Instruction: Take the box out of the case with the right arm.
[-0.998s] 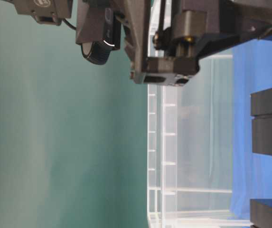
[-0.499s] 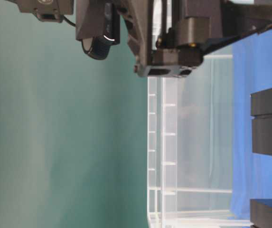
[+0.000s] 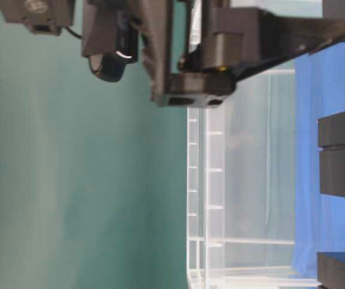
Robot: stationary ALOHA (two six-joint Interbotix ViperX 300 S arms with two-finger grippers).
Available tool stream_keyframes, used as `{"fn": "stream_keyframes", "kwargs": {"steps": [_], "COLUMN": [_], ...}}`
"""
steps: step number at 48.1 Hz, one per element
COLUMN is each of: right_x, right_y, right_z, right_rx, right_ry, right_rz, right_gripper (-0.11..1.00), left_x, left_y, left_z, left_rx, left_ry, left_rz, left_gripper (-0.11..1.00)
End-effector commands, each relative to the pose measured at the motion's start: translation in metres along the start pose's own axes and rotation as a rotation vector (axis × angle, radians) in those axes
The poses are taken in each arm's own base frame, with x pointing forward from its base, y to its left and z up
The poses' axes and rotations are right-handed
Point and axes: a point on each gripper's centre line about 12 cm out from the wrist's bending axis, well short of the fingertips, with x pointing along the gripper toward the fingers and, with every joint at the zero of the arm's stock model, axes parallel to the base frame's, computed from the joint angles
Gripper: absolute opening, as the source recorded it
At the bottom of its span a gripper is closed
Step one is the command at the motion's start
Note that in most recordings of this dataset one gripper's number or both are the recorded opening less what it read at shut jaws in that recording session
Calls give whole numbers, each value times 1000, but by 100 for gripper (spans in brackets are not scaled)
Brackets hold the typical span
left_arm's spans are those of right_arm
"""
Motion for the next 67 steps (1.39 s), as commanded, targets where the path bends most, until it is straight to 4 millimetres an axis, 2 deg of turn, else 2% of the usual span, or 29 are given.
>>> {"fn": "stream_keyframes", "kwargs": {"steps": [1, 16, 22, 36, 45, 58, 67], "right_x": [-32, -98, -117, -119, -122, -127, -129], "right_y": [3, 7, 6, 6, -3, -39, -72], "right_z": [2, 10, 14, 16, 17, 24, 28], "right_rx": [2, -3, -9, -11, -14, -12, -1], "right_ry": [12, -36, -69, -77, -73, -58, -52], "right_rz": [54, 46, 30, 26, 27, 49, 48], "right_gripper": [90, 90, 90, 90, 90, 90, 90], "left_x": [-4, -4, -4, -4, -4, -3, -3], "left_y": [0, -1, 0, 0, 0, 0, -1], "left_z": [3, 3, 3, 3, 3, 4, 5], "left_rx": [-3, -2, -3, -3, -2, -5, -3], "left_ry": [-15, -15, -15, -15, -15, -11, -9], "left_rz": [-1, -3, -1, -1, -1, 0, 0], "left_gripper": [0, 0, 0, 0, 0, 0, 0]}}
